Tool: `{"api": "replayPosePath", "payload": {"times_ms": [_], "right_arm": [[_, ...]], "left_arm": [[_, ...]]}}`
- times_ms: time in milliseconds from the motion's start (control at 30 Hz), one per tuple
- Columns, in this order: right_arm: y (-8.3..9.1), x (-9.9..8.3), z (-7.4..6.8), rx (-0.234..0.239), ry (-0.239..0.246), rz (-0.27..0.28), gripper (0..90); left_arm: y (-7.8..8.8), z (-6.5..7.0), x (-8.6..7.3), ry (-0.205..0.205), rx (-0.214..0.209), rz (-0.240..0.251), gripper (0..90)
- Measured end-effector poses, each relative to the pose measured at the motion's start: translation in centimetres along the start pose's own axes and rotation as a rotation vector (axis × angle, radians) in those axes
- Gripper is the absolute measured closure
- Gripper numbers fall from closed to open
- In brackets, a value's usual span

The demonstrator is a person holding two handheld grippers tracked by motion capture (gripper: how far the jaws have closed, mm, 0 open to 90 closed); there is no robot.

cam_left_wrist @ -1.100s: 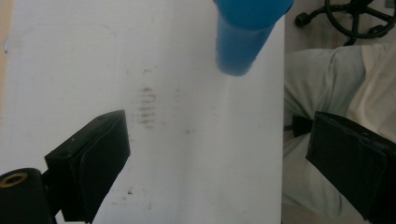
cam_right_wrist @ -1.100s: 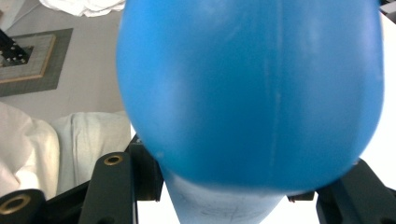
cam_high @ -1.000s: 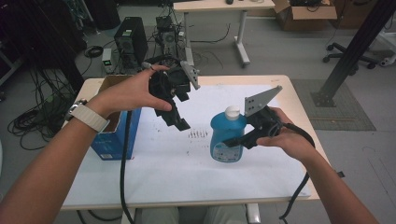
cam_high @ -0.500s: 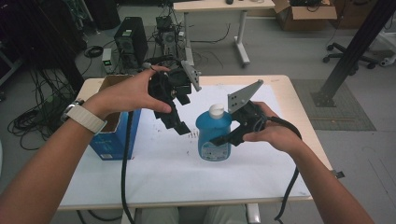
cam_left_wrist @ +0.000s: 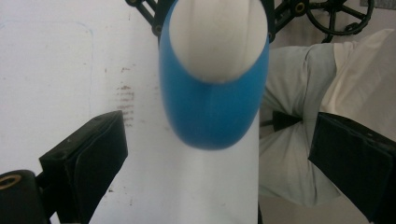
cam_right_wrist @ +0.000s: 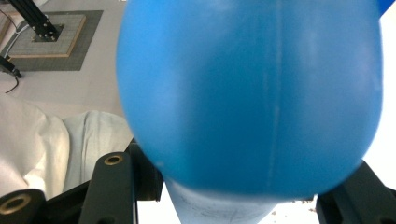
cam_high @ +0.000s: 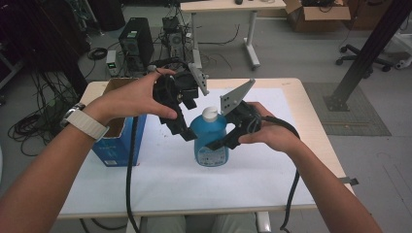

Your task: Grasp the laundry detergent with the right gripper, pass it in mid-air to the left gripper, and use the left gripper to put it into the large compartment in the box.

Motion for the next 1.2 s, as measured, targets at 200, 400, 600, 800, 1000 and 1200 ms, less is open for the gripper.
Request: {"api": "replayPosePath", "payload": {"times_ms": [200,400,600,800,1000,1200], "right_arm": [[-0.8,0.8,0.1,0.013,0.011,-0.01,43.9],[-1.3,1.4,0.2,0.022,0.018,-0.014,44.0],[-1.7,1.6,0.2,0.028,0.022,-0.019,44.0],[-1.8,2.0,0.2,0.028,0.034,-0.013,44.0],[-1.6,2.2,0.3,0.023,0.037,-0.014,44.0],[-1.7,2.1,0.3,0.023,0.04,-0.016,44.0]], "left_arm": [[-0.2,0.2,0.1,-0.012,0.005,-0.026,4.7],[-0.4,0.1,0.1,-0.012,0.019,-0.041,4.7],[-0.7,-0.2,0.2,-0.012,0.03,-0.052,4.7],[-1.0,-0.4,0.2,-0.013,0.038,-0.068,4.7],[-1.2,-0.5,0.3,-0.014,0.034,-0.07,7.1],[-1.4,-0.5,0.3,-0.021,0.026,-0.073,9.9]]}}
Point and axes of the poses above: each handheld gripper's, and its own axes: y roughly backward along the jaws, x roughly out of its top, z roughly to its right, the point moved 10 cm from there along -y, roughly forward along the jaws, and after that the axes turned 6 degrees about z, right-handed, at the moved point
